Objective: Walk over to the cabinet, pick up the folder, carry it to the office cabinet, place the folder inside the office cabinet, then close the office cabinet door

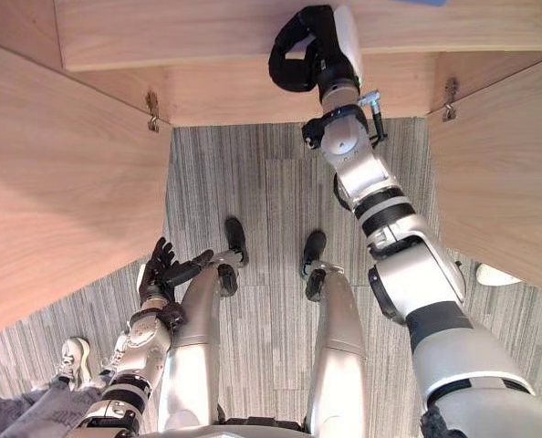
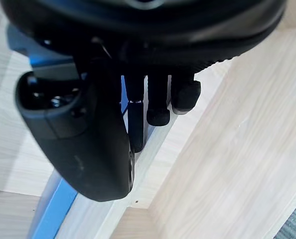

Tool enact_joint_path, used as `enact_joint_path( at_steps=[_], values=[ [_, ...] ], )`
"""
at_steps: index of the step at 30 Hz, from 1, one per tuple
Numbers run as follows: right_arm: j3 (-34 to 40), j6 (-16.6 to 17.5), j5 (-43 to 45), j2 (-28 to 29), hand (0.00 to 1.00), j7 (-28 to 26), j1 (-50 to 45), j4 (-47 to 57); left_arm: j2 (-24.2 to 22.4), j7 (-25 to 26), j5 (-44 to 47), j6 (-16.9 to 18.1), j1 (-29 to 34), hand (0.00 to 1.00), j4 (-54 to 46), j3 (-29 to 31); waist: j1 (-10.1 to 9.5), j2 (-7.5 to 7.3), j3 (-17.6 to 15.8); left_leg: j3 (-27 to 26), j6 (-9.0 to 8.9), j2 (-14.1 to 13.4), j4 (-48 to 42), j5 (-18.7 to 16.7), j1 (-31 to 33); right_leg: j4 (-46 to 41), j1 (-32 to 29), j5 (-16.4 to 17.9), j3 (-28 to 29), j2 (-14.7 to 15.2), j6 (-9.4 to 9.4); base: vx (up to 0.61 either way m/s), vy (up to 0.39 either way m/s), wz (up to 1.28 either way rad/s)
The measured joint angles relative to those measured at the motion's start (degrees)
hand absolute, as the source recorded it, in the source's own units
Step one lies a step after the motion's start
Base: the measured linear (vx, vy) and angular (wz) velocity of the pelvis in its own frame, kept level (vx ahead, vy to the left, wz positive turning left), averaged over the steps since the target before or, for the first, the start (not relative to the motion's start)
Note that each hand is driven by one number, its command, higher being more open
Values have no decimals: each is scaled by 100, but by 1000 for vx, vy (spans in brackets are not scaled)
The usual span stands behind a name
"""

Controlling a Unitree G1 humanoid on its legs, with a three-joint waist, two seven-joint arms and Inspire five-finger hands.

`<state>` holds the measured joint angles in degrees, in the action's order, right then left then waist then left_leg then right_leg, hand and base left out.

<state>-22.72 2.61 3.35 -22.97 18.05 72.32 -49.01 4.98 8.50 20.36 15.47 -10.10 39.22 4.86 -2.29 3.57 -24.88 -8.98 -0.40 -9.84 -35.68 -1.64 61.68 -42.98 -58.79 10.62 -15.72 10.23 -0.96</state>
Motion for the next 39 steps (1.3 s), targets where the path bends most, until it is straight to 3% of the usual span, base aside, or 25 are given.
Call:
enact_joint_path(
  at_steps=[4, 10, 12, 15, 19, 24, 29, 31, 39],
  values=[
    [35, -121, 570, -342, 0, -143, 352, -153, -102, -1, 112, -12, 1, 100, -106, 15, -146, 23, -12, -163, -67, -31, 498, 232, 26, 198, -113, -41, -179, 84, 52, -140, -40, 18],
    [500, -130, 2255, -657, 0, -462, 408, -107, -179, -48, 170, -28, 1, 100, -141, 21, -261, 55, -29, -256, -110, -54, 736, 277, 26, 400, -111, -137, -245, 81, 106, -74, -11, 5],
    [564, -121, 2607, -749, 0, -499, 243, 268, -177, -105, 169, -47, 1, 100, -141, 21, -269, 73, -38, -272, -105, -78, 697, 316, 25, 416, -92, -163, -246, 73, 98, -41, -11, -10],
    [978, 246, 2910, -806, 0, -532, -226, 1436, -178, -138, 165, -81, 1, 100, -149, 20, -302, 87, -45, -316, -22, -124, 533, 424, 23, 383, -80, -319, -200, 67, 15, -17, -19, -14],
    [1380, 744, 2892, -775, 0, -500, -630, 2432, -200, -140, 159, -83, 0, 100, -146, 25, -302, 86, -46, -326, 118, -159, 228, 396, -48, 270, 39, -366, -124, 64, -47, 23, -30, -8],
    [1468, 776, 2342, -543, 0, -339, -762, 2626, -243, -139, 145, -69, -2, 100, -146, 52, -299, 84, -47, -427, 122, -219, -29, 106, -140, 209, 122, -268, 15, 40, -17, 29, -13, -12],
    [1456, 522, 1339, -271, 0, -129, -678, 2376, -299, -121, 151, -59, -18, 100, -136, 169, -301, 81, -48, -429, 124, -278, -170, -46, -140, 184, 175, -202, 27, 10, 13, 3, -7, -5],
    [1418, 336, 974, -126, 0, -128, -382, 1787, -333, -122, 164, -58, -32, 100, -130, 250, -299, 81, -48, -436, 125, -279, -170, -53, -139, 190, 175, -202, 29, 10, 13, 0, 0, 0],
    [1042, -130, 511, 31, 0, -201, 250, 246, -344, -112, 176, -11, -42, 100, -121, 257, -312, 81, -47, -427, 125, -279, -165, -53, -113, 197, 174, -201, 2, 9, 13, 0, 0, 0]
  ],
)
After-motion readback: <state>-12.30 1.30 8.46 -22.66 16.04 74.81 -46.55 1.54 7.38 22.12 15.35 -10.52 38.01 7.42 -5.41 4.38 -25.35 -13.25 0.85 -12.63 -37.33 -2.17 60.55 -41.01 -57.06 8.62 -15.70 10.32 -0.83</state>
